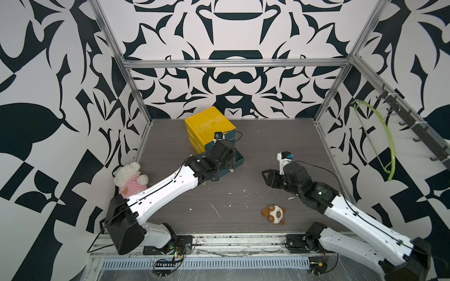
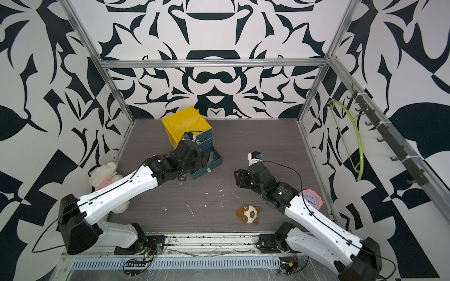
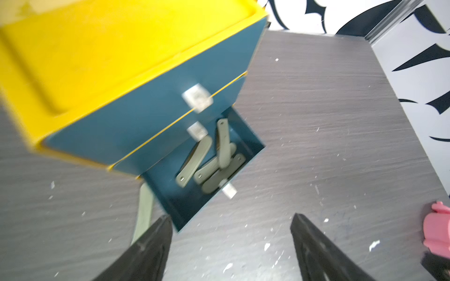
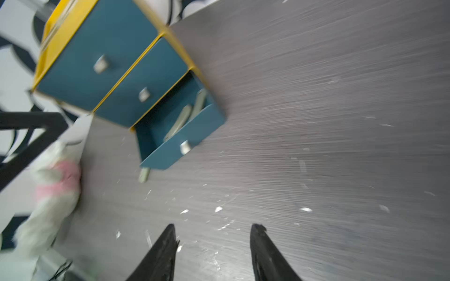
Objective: Place the fruit knives into the drawer by color
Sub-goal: Pick up the fruit knife from the center of the board.
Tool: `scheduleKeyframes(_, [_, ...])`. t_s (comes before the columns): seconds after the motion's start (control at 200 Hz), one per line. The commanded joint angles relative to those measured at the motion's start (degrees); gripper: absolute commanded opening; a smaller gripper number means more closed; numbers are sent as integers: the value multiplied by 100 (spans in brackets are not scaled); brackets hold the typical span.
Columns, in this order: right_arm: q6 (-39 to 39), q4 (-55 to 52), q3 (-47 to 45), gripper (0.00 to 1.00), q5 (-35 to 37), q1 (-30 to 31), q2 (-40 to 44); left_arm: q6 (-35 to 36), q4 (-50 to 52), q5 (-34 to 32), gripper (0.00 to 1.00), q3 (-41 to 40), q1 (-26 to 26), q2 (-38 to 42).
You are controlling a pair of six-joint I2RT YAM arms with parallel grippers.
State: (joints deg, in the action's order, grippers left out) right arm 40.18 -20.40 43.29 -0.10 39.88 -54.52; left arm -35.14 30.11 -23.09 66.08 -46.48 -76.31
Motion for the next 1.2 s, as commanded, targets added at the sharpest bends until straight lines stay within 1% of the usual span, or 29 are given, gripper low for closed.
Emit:
scheduleKeyframes(0.0, [-752, 412, 543, 51, -1321, -14, -529, -2, 536, 617, 79, -675, 539, 282])
scheduleKeyframes(0.02, [-785, 393, 595, 51, -1359, -9, -625, -2, 587, 621, 78, -789, 644, 481])
scheduleKeyframes(0.055, [-797, 386, 644, 51, -1363, -7, -742, -2, 646, 615, 75, -975, 780, 601])
scheduleKeyframes(0.09, [-777, 445, 646, 51, -1378, -7, -813, -14, 698, 582, 72, -1140, 884, 668])
scheduleKeyframes(0.165, [-758, 560, 637, 50, -1397, -15, -881, -78, 748, 574, 70, -1431, 1008, 708])
scheduleKeyframes(0.23, [-732, 606, 646, 49, -1377, -8, -909, -186, 696, 566, 69, -1630, 1018, 607])
scheduleKeyframes(0.295, [-708, 608, 654, 49, -1329, -14, -920, -335, 573, 570, 66, -1790, 1018, 414])
scheduleKeyframes(0.34, [-706, 604, 663, 49, -1337, -16, -915, -370, 371, 599, 65, -1918, 1017, 372])
scheduleKeyframes(0.36, [-707, 593, 663, 49, -1348, -15, -921, -371, 263, 596, 65, -1973, 1013, 180])
scheduleKeyframes(0.455, [-696, 552, 663, 49, -1340, -16, -916, -281, -298, 539, 64, -2172, 1033, -45])
scheduleKeyframes(0.565, [-654, 513, 648, 49, -1307, -8, -902, -136, -898, 497, 67, -2206, 1078, -442])
scheduleKeyframes(0.68, [-630, 494, 655, 49, -1300, -11, -867, -121, -1190, 421, 68, -2111, 1129, -893])
scheduleKeyframes(0.77, [-626, 483, 661, 48, -1282, -12, -823, -163, -1227, 233, 63, -2053, 1151, -1130])
scheduleKeyframes(0.85, [-623, 446, 672, 48, -1258, -14, -797, -270, -1101, 31, 57, -2015, 1181, -1240])
scheduleKeyframes(0.91, [-622, 437, 674, 48, -1244, -11, -772, -317, -1052, -44, 57, -2043, 1202, -1276])
scheduleKeyframes(1.01, [-594, 441, 670, 48, -1209, -16, -734, -384, -927, 15, 56, -2029, 1249, -1396])
scheduleKeyframes(1.15, [-587, 445, 698, 48, -1174, -19, -708, -459, -764, 94, 48, -1964, 1283, -1596])
scheduleKeyframes(1.195, [-593, 438, 706, 48, -1177, -13, -706, -472, -720, 145, 47, -1944, 1291, -1676])
